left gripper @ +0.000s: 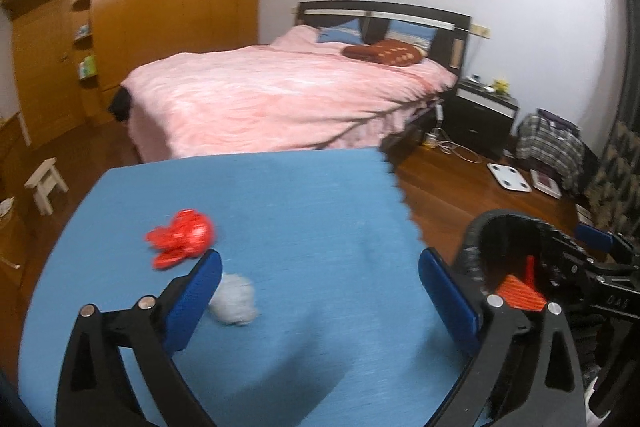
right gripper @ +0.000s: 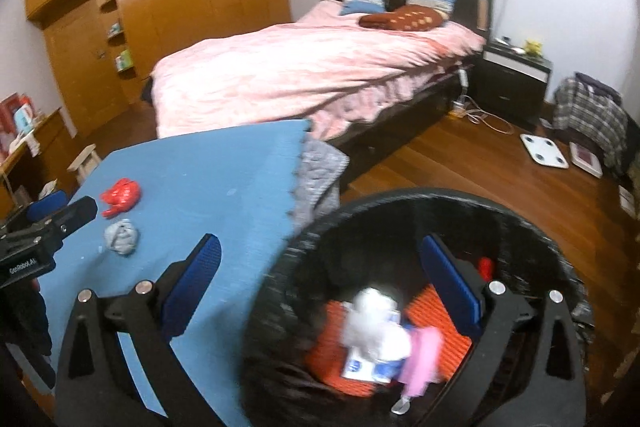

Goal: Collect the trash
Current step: 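Move both open tools back over the table, then grasp the grey sock with the right tool while the left tool grasps the red plastic bag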

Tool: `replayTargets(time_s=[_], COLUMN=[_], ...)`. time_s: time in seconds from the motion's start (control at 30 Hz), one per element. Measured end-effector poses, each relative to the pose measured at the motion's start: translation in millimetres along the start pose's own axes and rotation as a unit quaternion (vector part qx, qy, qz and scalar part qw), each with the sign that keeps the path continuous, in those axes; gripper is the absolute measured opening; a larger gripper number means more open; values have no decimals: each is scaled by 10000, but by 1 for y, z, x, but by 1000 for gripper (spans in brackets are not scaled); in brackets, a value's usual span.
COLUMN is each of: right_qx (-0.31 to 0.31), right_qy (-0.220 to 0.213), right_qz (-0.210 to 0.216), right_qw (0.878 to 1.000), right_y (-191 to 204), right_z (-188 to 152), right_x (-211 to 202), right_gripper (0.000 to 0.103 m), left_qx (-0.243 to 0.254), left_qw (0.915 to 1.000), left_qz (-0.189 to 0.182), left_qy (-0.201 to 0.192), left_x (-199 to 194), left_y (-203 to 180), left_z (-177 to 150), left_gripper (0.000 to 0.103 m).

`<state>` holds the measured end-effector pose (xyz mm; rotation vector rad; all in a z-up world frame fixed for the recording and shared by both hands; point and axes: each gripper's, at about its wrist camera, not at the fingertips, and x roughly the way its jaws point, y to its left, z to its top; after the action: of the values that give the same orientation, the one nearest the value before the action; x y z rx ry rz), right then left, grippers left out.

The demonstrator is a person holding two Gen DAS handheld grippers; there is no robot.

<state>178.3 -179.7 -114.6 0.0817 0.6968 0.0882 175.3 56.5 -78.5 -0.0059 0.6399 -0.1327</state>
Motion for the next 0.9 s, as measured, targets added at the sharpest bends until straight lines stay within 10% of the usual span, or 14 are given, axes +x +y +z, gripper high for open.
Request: replayTargets(time_s=[0.9], right_qx=[-865], right_qy=[454], right_qz=[1228], right_qw=[9876], right_y=[207], right_z=[-10], right_x=[111], right_gripper=[97], left_qx=[-897], left_qw=[9870], left_qz=[1312], left_qy=[224], left_x=[1], left_y=[178], left_z=[-61], left_gripper=[97])
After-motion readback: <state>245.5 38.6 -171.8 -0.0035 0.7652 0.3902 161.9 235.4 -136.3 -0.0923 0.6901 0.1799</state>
